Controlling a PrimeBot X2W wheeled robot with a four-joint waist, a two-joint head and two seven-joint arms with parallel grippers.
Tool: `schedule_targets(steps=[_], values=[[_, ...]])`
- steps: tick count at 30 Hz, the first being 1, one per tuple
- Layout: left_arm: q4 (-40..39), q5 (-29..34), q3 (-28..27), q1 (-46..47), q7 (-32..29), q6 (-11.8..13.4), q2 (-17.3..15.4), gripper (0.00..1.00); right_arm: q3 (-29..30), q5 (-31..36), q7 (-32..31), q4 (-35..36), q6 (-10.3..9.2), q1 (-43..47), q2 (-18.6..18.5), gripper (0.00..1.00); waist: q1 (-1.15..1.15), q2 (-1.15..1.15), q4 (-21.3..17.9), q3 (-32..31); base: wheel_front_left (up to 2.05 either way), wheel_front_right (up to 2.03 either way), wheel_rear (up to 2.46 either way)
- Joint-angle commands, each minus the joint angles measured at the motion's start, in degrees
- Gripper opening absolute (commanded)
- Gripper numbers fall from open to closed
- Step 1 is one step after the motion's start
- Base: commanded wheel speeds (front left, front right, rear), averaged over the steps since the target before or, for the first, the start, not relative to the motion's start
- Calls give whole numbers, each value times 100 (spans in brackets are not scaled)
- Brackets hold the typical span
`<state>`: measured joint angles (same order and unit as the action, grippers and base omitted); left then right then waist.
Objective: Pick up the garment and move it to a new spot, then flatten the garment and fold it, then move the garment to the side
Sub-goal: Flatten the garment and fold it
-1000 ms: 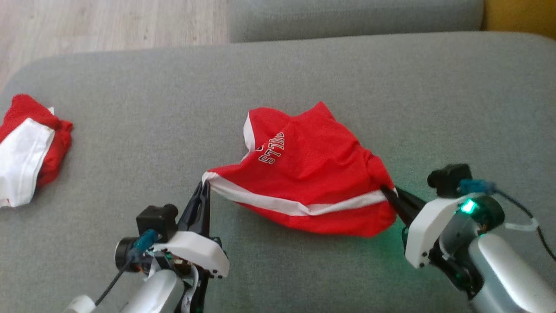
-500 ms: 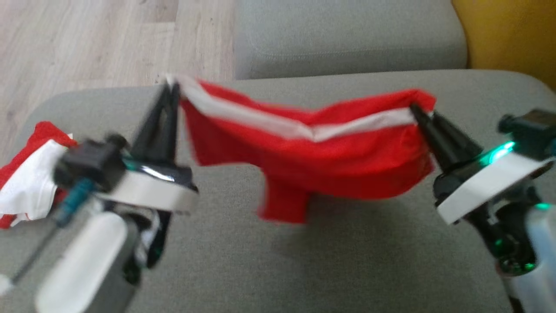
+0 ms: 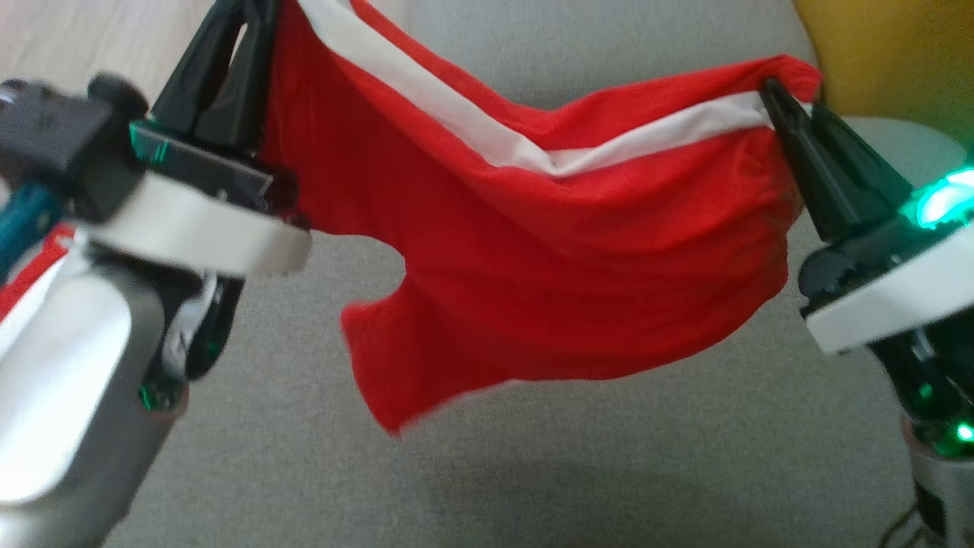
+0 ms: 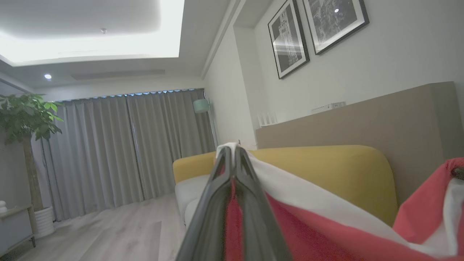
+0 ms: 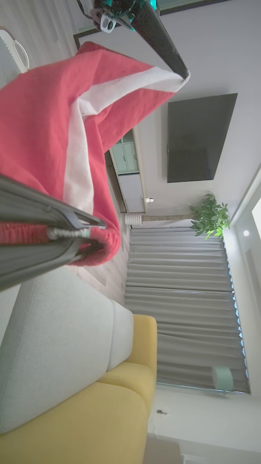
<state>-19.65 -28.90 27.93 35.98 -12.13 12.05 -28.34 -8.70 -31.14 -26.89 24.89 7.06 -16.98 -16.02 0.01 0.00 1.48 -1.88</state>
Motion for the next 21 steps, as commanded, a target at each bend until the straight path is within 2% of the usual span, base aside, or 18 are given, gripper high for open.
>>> schedule_targets(steps=[1, 5, 10, 14, 15, 21], values=[[39, -75, -294, 403, -71, -40, -157, 0, -77, 22, -58, 109, 43, -358, 59, 0, -1, 0, -7, 102, 0, 0, 0], [713, -172, -237, 807, -127, -303, -125, 0, -240, 96, -106, -387, 43, -793, 153, 0, -1, 0, -47, 480, 0, 0, 0], [1749, -42, -233, 1719, 53, -649, -70, 0, -488, 345, 202, -1511, 43, -1964, 239, 0, -1, 0, -108, 1187, 0, 0, 0], [2574, 313, -256, 2645, 615, -836, 17, 0, -502, 761, 941, -2595, 43, -3201, 480, 0, -1, 0, -130, 1673, 0, 0, 0], [2932, 474, -293, 3052, 973, -852, 92, 0, -492, 1045, 1394, -3121, 43, -3758, 632, 0, -1, 0, -124, 1896, 0, 0, 0], [3695, 480, -366, 3431, 1691, -837, 425, 0, -597, 1680, 2608, -4452, 43, -4620, 976, 0, -1, 0, -8, 2551, 0, 0, 0]])
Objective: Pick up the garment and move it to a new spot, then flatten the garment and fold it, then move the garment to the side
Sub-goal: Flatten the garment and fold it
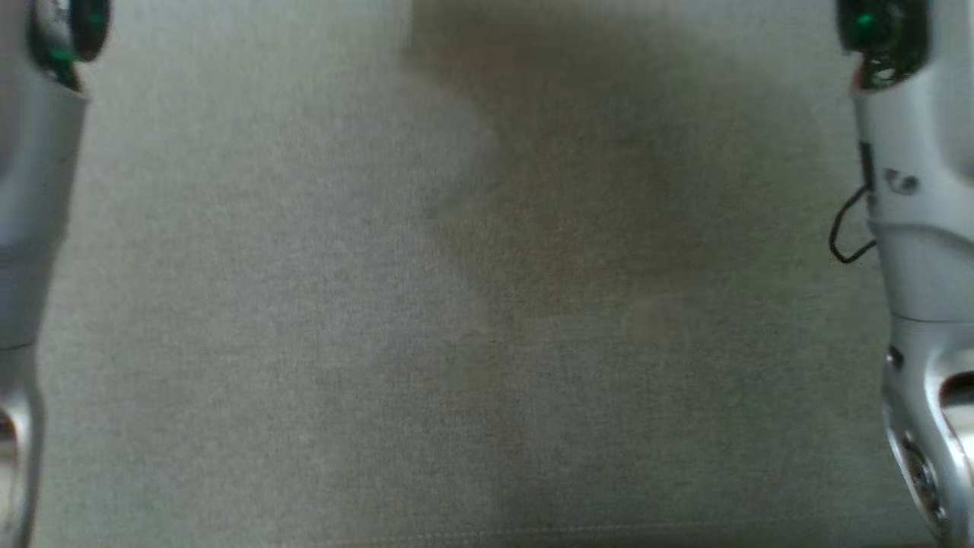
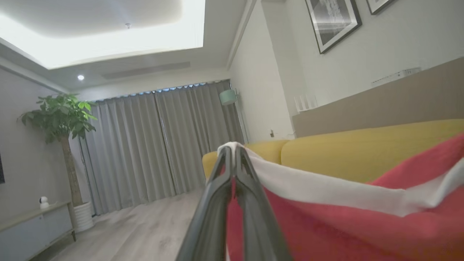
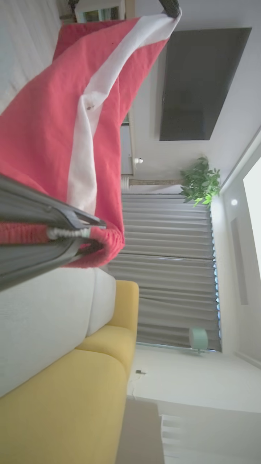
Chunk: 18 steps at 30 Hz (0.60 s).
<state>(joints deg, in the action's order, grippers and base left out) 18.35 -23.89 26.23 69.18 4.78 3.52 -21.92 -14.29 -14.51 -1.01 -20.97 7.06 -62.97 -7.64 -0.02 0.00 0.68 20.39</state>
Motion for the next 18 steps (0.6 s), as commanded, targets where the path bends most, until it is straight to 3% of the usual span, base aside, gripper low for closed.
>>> schedule_targets(steps=[1, 9, 18], values=[[-10, -53, -176, 49, 55, 1, -166, 0, -74, 62, 170, -76, 43, -38, 168, 0, 2, 0, 98, 422, 0, 0, 0], [331, -299, -37, -983, 609, -76, 70, 0, -554, -41, 1035, -1283, 43, 479, 254, 0, 2, 0, 152, 741, 0, 0, 0], [-413, -415, -84, -2428, 931, 76, -38, 0, -620, -445, 1492, -1082, 43, 1533, 126, 0, 2, 0, 141, 356, 0, 0, 0]])
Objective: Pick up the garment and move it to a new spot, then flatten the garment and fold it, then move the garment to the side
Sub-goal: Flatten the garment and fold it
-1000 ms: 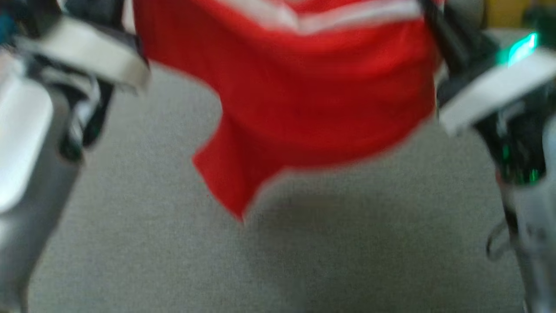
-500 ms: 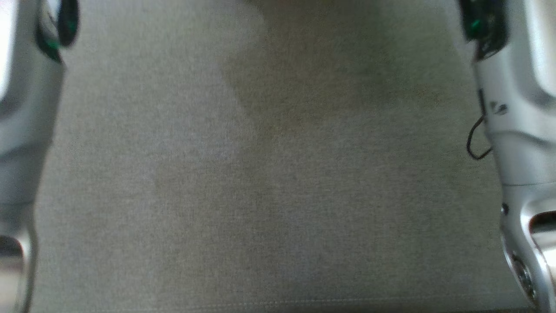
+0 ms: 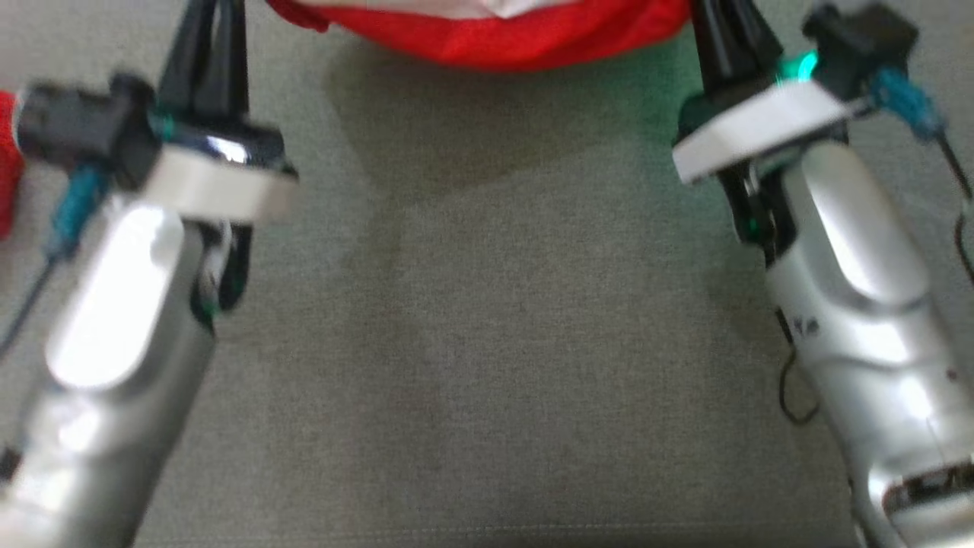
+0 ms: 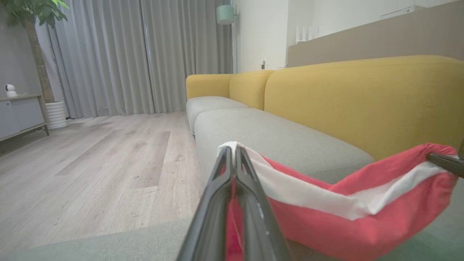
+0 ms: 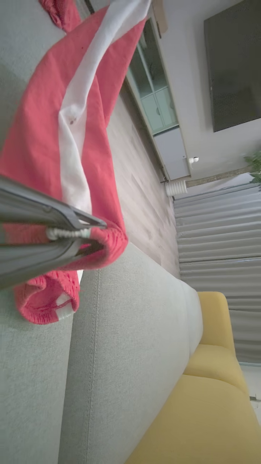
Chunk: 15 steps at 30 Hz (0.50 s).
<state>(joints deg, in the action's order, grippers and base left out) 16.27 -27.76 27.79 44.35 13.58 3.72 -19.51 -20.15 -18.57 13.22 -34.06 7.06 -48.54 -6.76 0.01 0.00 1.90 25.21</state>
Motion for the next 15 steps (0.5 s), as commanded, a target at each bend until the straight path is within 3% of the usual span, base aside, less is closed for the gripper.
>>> schedule_targets(steps=[1, 10, 15], values=[[-347, -37, -252, -143, 67, 94, -294, 0, 15, -99, 93, 348, 43, 281, 17, 0, -1, 0, 33, -217, 0, 0, 0], [-1797, -79, -83, -2129, 47, 454, -504, 0, 527, -260, 111, 1823, 43, 2531, -118, 0, -1, 0, 144, -1320, 0, 0, 0], [-2919, -115, -14, -3323, -295, 884, -827, 0, 836, -162, -322, 3093, 43, 4073, 9, 0, -1, 0, 81, -1929, 0, 0, 0]])
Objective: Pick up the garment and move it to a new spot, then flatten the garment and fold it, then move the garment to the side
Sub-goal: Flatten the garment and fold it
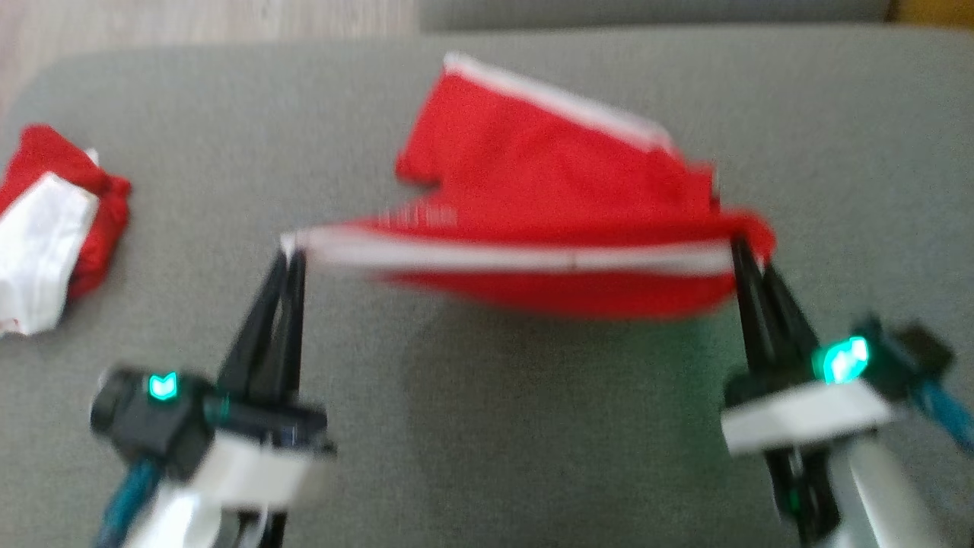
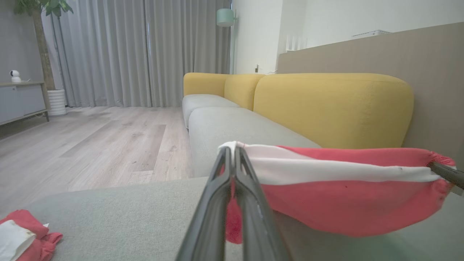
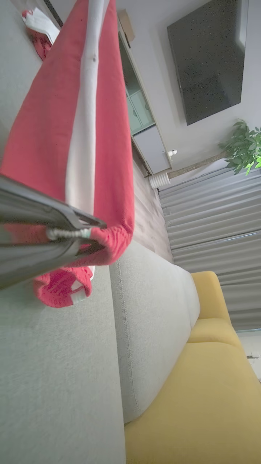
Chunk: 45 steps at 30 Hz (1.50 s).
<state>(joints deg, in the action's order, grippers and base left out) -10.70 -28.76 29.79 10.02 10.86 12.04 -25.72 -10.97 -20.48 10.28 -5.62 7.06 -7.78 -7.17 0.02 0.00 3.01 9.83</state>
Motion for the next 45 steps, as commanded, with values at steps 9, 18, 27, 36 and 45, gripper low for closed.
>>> schedule_targets(steps=[9, 18, 27, 36, 45], values=[[-1383, -132, -85, -1144, -679, 543, -625, 0, 131, 241, -1060, 1917, 43, 1812, 247, 0, -2, 0, -230, -613, 0, 0, 0], [-95, -517, -90, -258, -949, -165, -678, 0, 134, 197, -1192, 1420, 43, 1435, 402, 0, -2, 0, -533, -63, 0, 0, 0], [1606, -664, 79, 1729, -1864, -1150, -698, 0, -4, -277, -1032, 385, 43, 328, 427, 0, -2, 0, -993, 626, 0, 0, 0], [3109, -616, 295, 3404, -2646, -1721, -655, 0, -464, -693, -468, -728, 43, -782, 428, 0, -2, 0, -1529, 1198, 0, 0, 0], [3851, -489, 506, 4165, -2633, -1868, -604, 0, -988, -1100, -24, -1469, 43, -1465, 429, 0, -2, 0, -1774, 1395, 0, 0, 0]])
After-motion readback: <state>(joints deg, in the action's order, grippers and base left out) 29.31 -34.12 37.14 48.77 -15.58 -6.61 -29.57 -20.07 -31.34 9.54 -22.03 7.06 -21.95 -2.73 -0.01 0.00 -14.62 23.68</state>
